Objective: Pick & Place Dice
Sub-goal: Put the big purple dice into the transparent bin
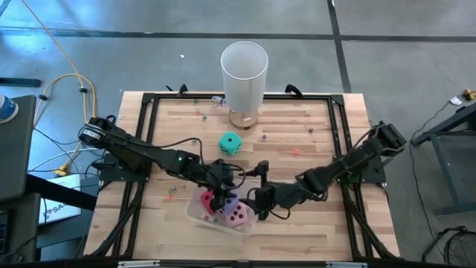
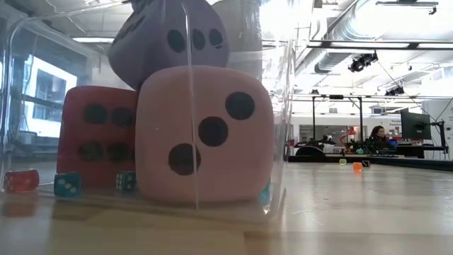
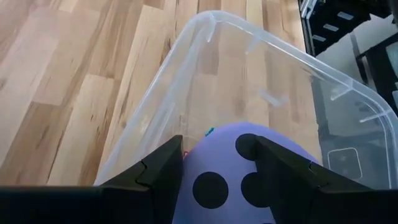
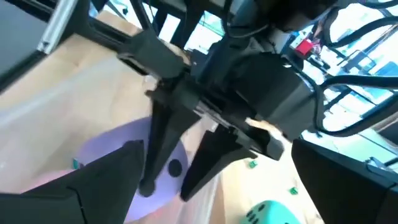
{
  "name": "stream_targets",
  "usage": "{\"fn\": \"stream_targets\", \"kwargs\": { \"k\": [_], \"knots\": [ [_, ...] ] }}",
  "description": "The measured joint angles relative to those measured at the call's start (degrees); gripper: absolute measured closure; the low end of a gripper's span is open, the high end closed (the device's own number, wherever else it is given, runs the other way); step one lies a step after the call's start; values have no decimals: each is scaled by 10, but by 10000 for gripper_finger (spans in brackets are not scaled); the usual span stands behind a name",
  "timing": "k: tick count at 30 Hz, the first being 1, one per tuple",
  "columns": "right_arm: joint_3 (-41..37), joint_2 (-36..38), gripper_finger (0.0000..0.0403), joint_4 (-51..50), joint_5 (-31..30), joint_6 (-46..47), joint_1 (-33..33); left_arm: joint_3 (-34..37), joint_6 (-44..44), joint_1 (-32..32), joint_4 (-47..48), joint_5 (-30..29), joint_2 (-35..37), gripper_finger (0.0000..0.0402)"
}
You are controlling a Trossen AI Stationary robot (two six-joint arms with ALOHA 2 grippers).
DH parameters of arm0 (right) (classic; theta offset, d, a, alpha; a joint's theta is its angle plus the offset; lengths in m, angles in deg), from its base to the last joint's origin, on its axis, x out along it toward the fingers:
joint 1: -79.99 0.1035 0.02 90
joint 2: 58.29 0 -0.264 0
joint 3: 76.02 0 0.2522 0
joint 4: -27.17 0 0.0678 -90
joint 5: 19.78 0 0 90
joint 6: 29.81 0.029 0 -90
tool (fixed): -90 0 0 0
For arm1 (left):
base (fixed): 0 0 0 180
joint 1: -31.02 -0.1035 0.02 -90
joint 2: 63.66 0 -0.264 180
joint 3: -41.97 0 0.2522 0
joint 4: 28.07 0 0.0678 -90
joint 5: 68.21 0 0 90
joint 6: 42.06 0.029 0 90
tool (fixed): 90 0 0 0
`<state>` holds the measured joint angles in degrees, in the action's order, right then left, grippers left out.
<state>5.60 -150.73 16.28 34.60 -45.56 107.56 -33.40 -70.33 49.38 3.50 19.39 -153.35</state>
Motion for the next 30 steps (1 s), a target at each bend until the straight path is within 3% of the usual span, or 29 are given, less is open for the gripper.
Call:
{"fn": "stream_targets", "kwargs": {
  "k": [9, 17, 22, 30],
  "knots": [
    [-2, -3, 7, -9, 1, -7, 7, 0, 24, 0, -24, -11, 28, 215],
    [-2, -3, 7, 2, 0, -7, 12, 1, 109, 2, -22, -3, 50, 215],
    [-2, -3, 7, 23, -58, -27, 27, 1, 165, 1, -37, -24, 51, 215],
    [-3, -3, 7, 18, -129, -43, 56, -3, 156, 2, -49, -52, 89, 215]
  ]
}}
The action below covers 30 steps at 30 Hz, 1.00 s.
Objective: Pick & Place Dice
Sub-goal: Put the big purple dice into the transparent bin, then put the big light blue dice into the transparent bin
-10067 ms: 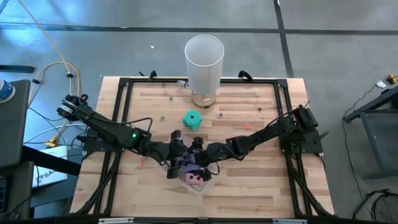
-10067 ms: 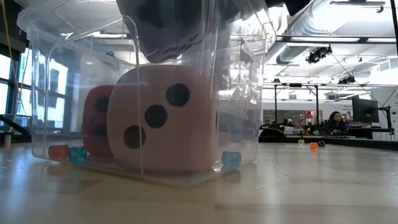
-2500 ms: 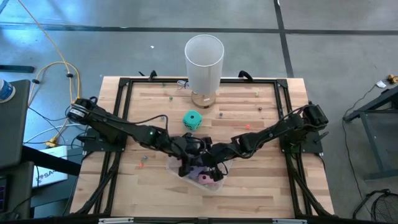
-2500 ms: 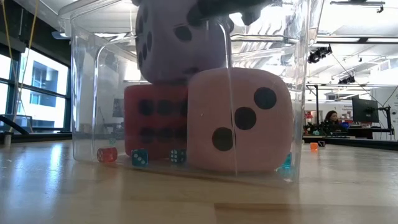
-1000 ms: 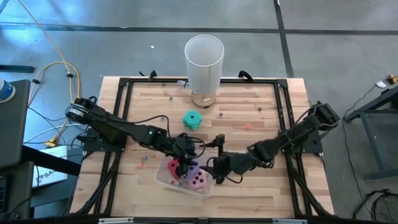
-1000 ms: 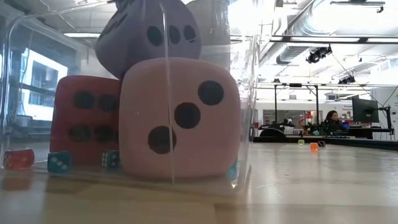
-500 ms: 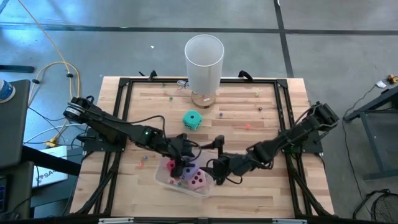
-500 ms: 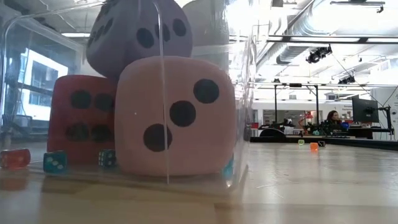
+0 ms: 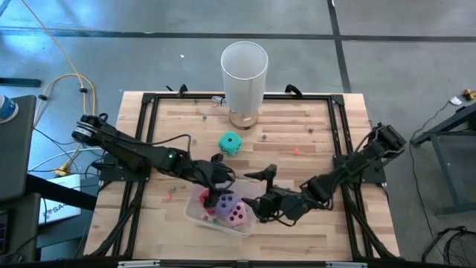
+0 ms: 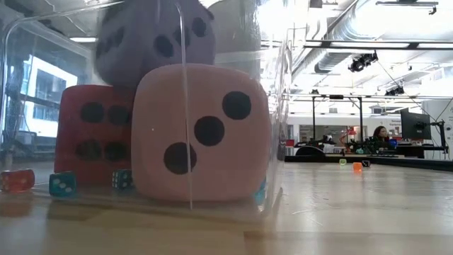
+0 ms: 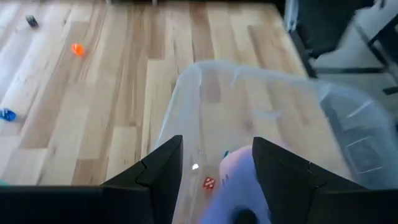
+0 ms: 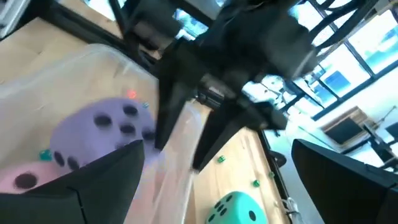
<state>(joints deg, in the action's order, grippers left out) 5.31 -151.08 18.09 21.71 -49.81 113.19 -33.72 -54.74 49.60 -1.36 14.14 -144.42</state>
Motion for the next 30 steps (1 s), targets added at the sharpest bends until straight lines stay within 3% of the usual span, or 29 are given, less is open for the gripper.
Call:
{"fn": "stream_targets", "kwargs": {
  "k": [7, 15, 20, 25, 30],
  "knots": [
    [-1, 12, 7, 30, -22, -34, 59, -17, -24, 7, 52, -46, 53, 215],
    [0, 43, 7, 29, -111, -44, 122, -141, -150, 22, 317, -60, 93, 215],
    [0, 44, 7, 16, -158, -13, 144, -172, -206, 19, 431, -91, 95, 222],
    [0, 44, 7, 20, -172, 8, 158, -175, -256, -4, 462, -5, 95, 231],
    [0, 45, 7, 41, -262, 11, 177, -175, -264, -17, 463, 100, 95, 234]
  ]
}}
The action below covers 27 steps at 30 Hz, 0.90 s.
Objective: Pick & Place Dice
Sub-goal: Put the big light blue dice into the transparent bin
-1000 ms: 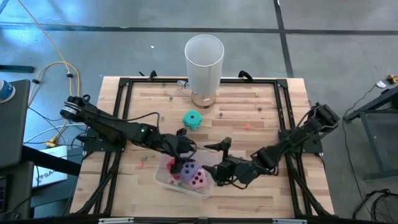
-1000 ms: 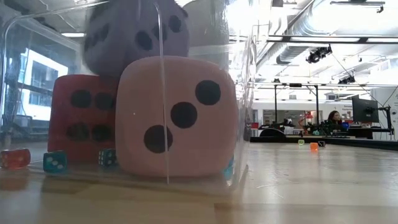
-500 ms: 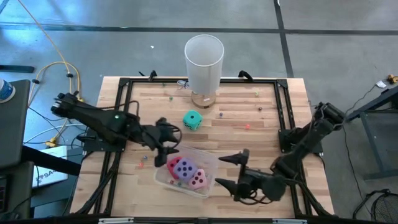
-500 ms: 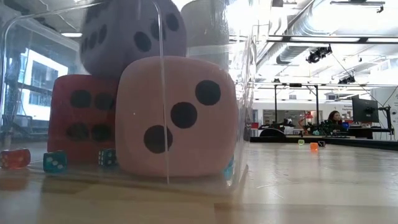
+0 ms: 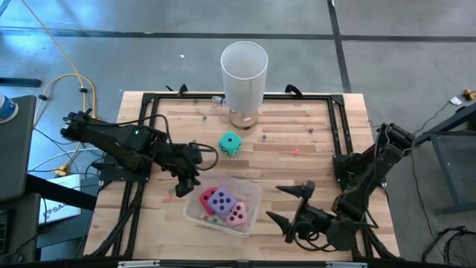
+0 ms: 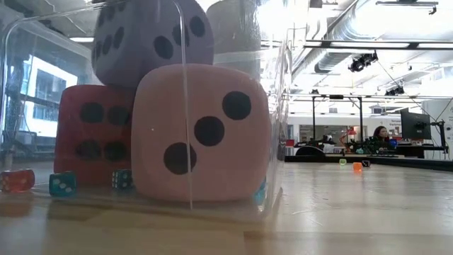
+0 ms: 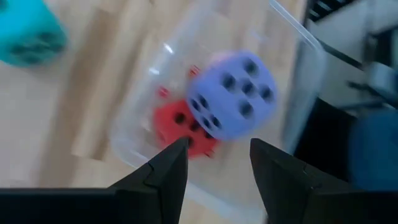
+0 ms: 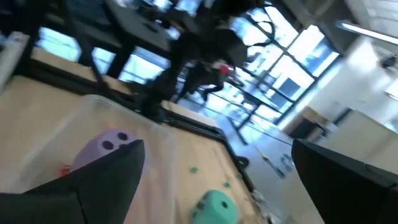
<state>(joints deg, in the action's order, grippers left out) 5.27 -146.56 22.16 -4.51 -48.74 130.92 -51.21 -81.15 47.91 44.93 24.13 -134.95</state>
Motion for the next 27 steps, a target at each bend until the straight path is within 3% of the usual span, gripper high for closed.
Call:
{"fn": "stream_targets", "kwargs": {
  "k": [3, 6, 10, 17, 27],
  "knots": [
    [0, 0, 7, -7, -32, 21, 1, 0, 6, -11, 0, 48, 1, 235],
    [0, 0, 7, -16, -45, 34, 1, 0, 45, -32, -1, 52, 3, 235],
    [0, 0, 7, -34, -53, 57, 4, 0, 112, -77, -3, 3, 3, 235],
    [0, 0, 7, -38, -63, 59, 15, 0, 137, -142, -58, -123, 3, 235],
    [0, 0, 7, -71, -56, 72, 10, 0, 65, -159, -100, -147, 3, 235]
  ]
}}
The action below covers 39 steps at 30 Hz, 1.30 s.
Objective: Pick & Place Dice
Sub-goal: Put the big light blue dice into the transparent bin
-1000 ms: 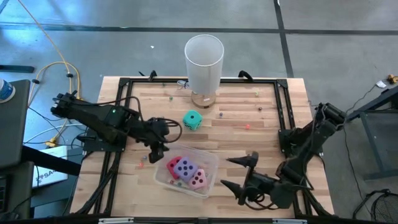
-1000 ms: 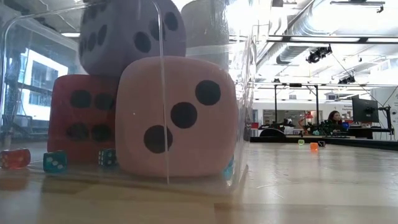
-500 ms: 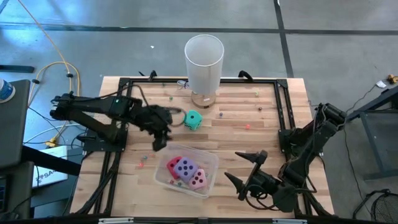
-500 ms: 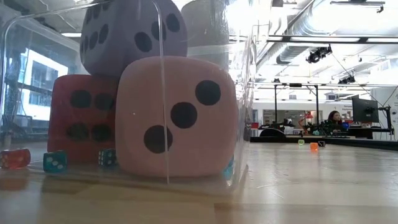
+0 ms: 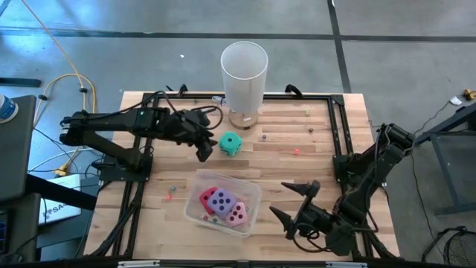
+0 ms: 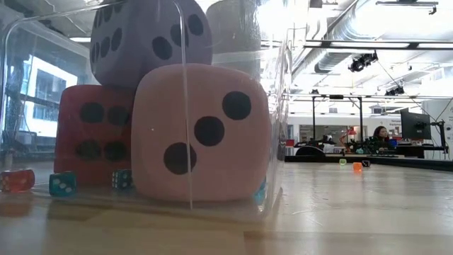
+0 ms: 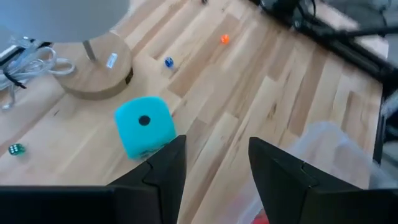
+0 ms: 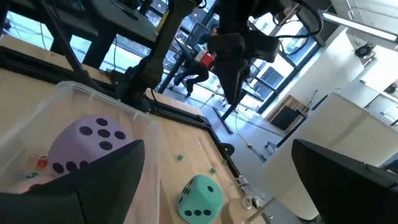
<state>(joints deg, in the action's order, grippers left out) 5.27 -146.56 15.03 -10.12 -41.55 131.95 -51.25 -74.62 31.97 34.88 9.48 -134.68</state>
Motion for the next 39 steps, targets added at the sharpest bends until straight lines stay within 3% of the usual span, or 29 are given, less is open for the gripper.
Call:
{"fn": "stream_targets", "kwargs": {
  "k": [5, 12, 19, 27, 34, 39],
  "knots": [
    [0, 0, 7, -36, 42, 44, -2, 0, -12, 23, -24, -48, 0, 231],
    [0, 0, 7, -52, 40, 45, -2, 0, 35, 56, -56, -158, 0, 228],
    [0, 0, 7, -91, 40, 87, -2, 0, 75, 71, -63, -160, 0, 228],
    [0, 0, 7, -87, 39, 11, -27, 0, 137, 81, -67, -166, 0, 223],
    [0, 2, 7, -87, 147, -1, -78, 0, 202, 126, -134, -220, 0, 168],
    [0, 2, 7, -88, 174, -1, -102, 0, 285, 180, -170, -287, 0, 100]
  ]
}}
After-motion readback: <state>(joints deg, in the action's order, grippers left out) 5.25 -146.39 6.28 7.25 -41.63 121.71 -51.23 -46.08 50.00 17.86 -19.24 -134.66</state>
